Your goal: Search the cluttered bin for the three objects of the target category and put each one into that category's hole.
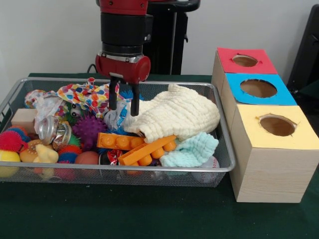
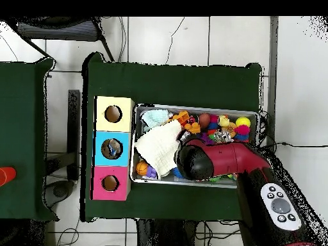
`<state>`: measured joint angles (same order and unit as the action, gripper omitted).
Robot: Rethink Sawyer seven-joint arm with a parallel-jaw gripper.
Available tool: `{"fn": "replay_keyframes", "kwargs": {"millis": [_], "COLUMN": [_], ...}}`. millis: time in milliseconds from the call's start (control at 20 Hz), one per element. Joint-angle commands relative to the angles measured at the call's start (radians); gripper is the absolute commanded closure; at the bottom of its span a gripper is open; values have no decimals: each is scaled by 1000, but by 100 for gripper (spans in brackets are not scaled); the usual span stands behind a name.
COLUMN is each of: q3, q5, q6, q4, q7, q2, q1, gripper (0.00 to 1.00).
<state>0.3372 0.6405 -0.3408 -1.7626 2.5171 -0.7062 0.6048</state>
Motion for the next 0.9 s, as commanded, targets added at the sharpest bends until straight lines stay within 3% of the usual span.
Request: {"fn": "replay_keyframes", "kwargs": {"millis": [50,350,550,900], "q3": [115,157,146,122], "q5": [97,88,100,89], "q6": [-105,-221,-281,-410], "q4": [61,85,117,136], "q7": [-309,-409,-438,-486], "q2": [72,105,120,52], "q1": [23,48,38,17], "gripper": [0,0,0,0]}}
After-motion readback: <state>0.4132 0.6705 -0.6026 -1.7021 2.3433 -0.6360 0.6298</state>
